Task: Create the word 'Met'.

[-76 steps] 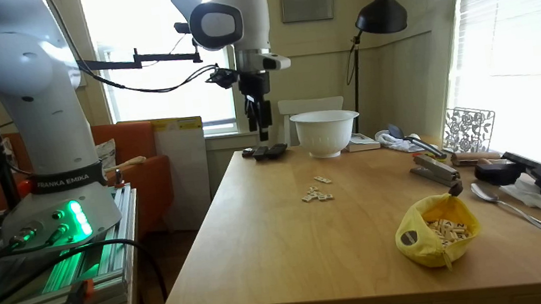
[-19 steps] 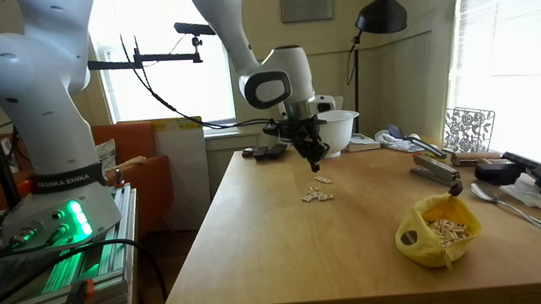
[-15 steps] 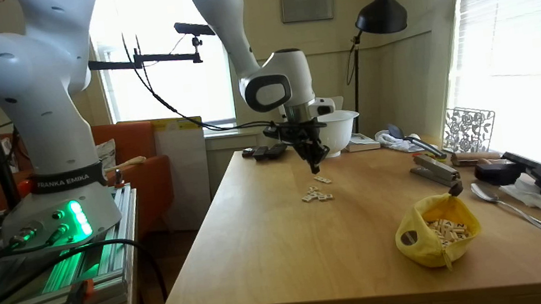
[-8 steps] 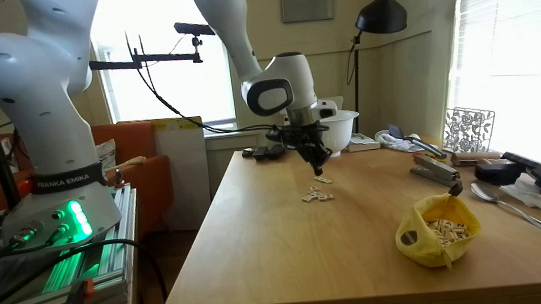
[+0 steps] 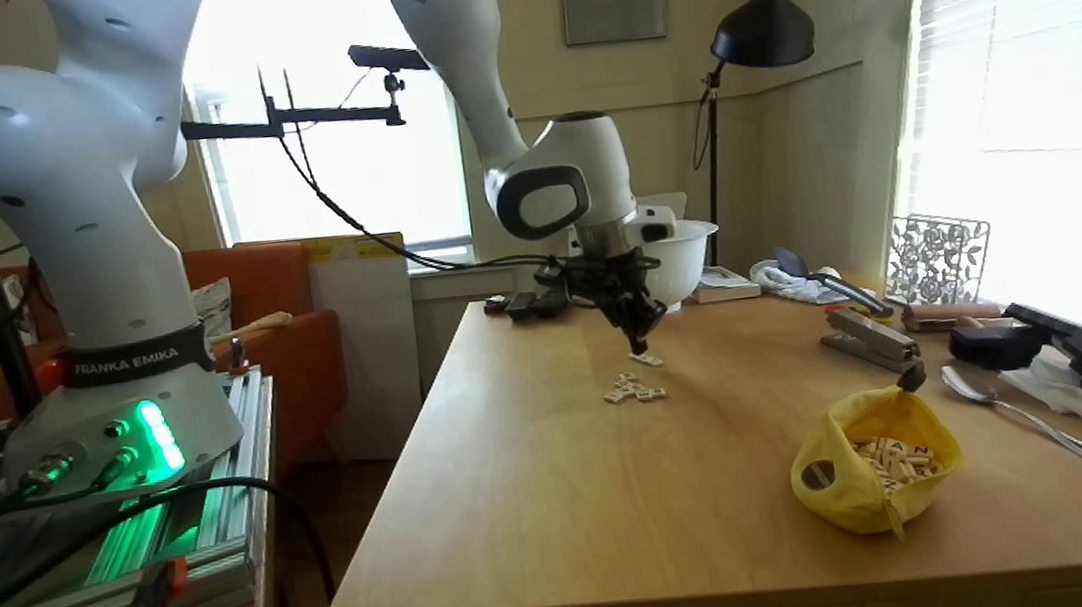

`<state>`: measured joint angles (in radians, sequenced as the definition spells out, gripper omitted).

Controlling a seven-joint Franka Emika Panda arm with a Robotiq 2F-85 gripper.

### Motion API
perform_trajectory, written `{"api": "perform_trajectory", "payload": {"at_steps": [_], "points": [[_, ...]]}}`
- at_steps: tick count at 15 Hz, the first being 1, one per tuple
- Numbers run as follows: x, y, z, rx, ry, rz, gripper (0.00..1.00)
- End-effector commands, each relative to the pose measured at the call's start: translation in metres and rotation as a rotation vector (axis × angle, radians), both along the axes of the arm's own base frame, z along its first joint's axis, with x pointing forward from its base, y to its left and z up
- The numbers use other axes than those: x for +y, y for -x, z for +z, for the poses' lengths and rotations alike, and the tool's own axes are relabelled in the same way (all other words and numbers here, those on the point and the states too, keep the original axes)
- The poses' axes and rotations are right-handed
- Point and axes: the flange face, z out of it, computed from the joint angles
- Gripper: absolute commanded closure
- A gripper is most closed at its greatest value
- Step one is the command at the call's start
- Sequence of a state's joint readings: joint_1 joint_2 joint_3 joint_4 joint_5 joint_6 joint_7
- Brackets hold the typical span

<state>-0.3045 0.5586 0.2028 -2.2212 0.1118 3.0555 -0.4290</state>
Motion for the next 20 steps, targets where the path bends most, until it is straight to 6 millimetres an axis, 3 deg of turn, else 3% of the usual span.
{"api": "perform_trajectory", "payload": {"at_steps": [1, 20], "points": [[0.0002, -0.0053, -0.0073, -0.015, -0.011, -0.003, 1.0], [-0.0008, 0.0035, -0.0157, 0.038, 0.001, 0.035, 1.0]]}}
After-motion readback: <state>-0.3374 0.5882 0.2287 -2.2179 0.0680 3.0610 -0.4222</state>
